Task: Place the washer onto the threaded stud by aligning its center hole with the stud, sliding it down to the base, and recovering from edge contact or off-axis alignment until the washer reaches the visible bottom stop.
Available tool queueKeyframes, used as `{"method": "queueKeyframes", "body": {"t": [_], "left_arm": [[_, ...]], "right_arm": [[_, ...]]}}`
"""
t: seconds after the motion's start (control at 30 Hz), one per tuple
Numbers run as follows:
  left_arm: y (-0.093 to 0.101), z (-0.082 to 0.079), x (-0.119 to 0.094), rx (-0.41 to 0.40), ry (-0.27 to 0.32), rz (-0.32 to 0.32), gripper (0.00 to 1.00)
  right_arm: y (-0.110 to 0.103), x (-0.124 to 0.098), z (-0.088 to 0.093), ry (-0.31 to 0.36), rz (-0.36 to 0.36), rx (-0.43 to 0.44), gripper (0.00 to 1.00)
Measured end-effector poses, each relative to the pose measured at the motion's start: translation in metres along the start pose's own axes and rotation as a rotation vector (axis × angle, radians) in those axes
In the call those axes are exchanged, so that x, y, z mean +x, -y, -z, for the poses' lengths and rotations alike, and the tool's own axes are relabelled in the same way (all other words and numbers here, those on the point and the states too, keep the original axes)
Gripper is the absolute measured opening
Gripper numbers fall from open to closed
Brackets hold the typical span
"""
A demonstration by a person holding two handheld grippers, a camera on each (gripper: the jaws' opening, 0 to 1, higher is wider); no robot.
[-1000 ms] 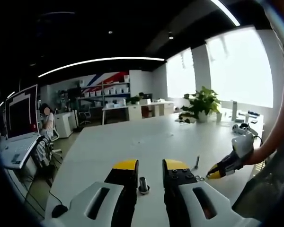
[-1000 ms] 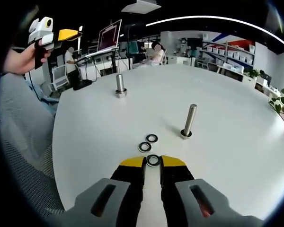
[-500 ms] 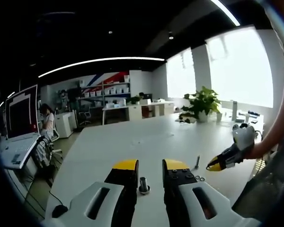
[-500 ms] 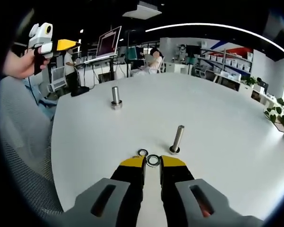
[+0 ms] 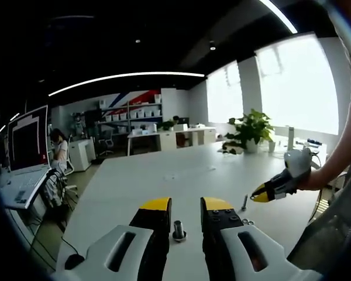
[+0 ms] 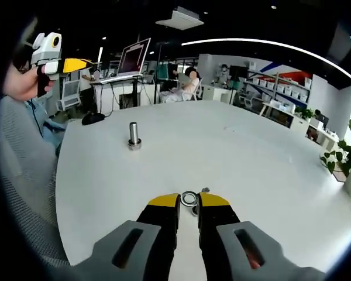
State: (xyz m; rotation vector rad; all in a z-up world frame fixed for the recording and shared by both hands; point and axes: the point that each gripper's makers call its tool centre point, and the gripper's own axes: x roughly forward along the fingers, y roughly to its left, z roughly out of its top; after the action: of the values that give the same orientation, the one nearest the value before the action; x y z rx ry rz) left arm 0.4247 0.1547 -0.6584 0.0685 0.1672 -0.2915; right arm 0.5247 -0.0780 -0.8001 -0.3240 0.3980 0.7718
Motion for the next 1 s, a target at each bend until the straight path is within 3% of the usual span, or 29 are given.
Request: {"method": "queueKeyframes", "body": {"t": [0.33, 1.0], "left_arm": [[0.000, 0.000, 0.000, 0.000, 0.001, -0.002, 0.18], [-0.003, 0.000, -0.001, -0.006, 0.003, -0.011, 0.18]], "right_arm": [[0.015, 0.007, -0.009, -0.007, 0.024, -0.026, 0.14], [0.016, 0.018, 0.001, -0.057, 0.019, -0.031, 0.14]]}}
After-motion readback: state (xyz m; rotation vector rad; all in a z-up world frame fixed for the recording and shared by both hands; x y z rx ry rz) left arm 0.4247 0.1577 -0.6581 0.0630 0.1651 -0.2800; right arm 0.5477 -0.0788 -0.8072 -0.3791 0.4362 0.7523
